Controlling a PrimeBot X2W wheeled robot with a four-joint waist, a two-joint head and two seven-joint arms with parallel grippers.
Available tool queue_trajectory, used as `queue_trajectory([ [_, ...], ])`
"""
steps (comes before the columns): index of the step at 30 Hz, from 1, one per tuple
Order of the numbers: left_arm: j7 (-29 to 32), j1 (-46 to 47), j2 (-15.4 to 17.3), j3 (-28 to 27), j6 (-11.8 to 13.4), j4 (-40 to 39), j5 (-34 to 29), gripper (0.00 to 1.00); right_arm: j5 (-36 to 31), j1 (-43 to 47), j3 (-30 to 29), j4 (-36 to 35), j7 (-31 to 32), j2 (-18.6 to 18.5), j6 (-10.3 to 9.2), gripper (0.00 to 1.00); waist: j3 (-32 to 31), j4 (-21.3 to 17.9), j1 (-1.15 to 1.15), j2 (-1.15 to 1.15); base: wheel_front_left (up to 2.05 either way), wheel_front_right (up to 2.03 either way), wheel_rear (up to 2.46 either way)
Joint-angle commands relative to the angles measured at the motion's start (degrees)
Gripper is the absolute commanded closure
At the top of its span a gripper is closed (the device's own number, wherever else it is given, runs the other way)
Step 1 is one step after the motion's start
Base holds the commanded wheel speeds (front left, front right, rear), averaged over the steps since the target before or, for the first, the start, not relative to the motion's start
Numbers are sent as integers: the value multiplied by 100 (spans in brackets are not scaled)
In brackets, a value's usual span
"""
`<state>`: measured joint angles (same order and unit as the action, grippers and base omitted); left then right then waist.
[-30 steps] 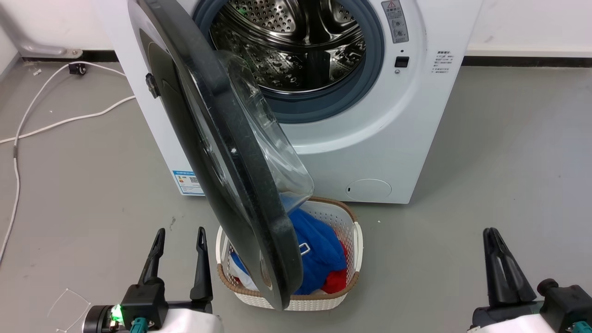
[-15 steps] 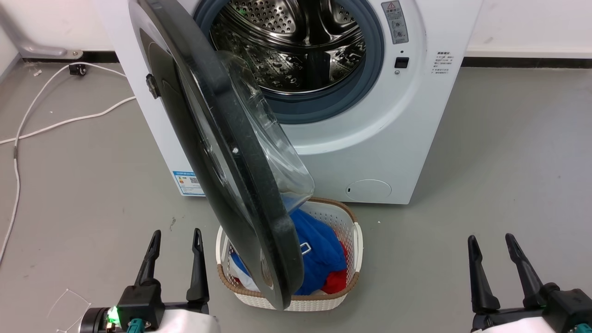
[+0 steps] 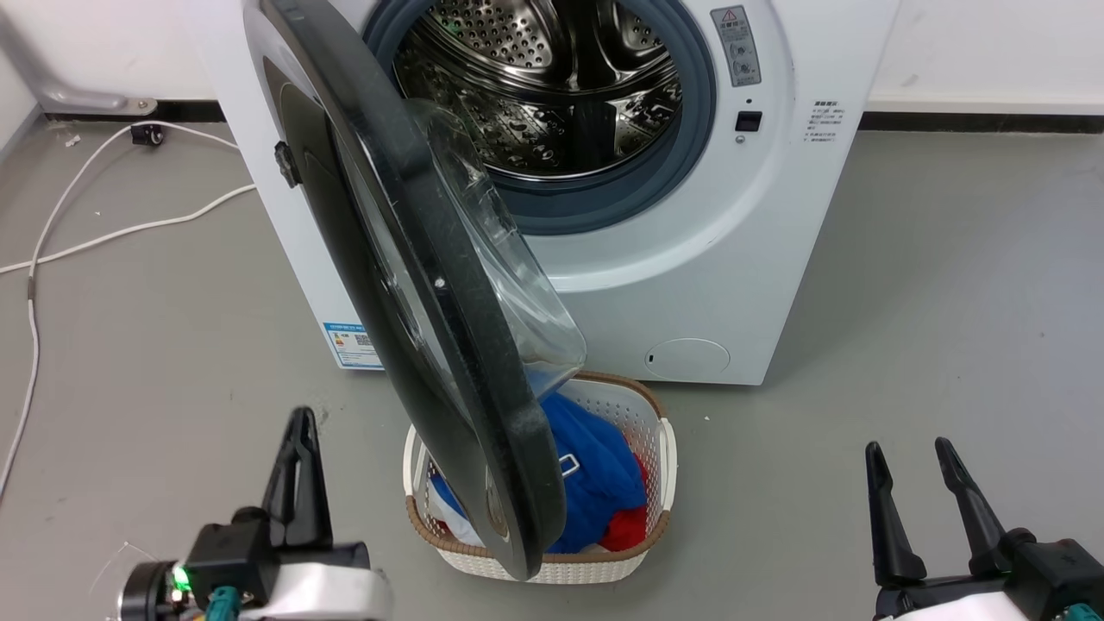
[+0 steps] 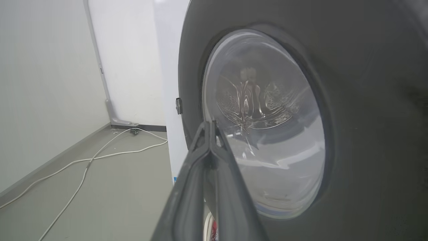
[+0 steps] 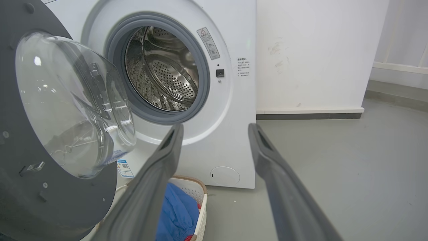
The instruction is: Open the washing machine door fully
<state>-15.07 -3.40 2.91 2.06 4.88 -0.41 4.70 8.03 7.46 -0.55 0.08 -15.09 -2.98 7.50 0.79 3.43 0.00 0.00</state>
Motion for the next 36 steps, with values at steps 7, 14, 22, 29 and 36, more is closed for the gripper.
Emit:
queue_trajectory([
  [7, -15, 364, -5, 29, -38, -938, -265, 100, -18, 50, 38, 1, -10, 18, -1, 0, -7, 13, 0, 0, 0, 0, 0],
  [14, -14, 788, 28, 514, -187, -2155, -592, 100, -29, 30, 86, 8, -10, 19, -1, 0, 8, -19, 0, 0, 0, 0, 0],
  [22, -13, 1016, 38, 1414, -390, -2565, -724, 100, -15, 30, 138, 63, -10, 19, -1, 0, -9, -70, 0, 0, 0, 0, 0],
  [29, -13, 1150, 25, 2327, -574, -2483, -684, 100, -44, 3, 156, 89, -10, 19, -1, 0, -18, -86, 0, 0, 0, 0, 0],
  [36, -13, 1184, 20, 2952, -702, -2254, -647, 100, -26, -29, 172, 102, -10, 19, -1, 0, -6, -97, 0, 0, 0, 0, 0],
])
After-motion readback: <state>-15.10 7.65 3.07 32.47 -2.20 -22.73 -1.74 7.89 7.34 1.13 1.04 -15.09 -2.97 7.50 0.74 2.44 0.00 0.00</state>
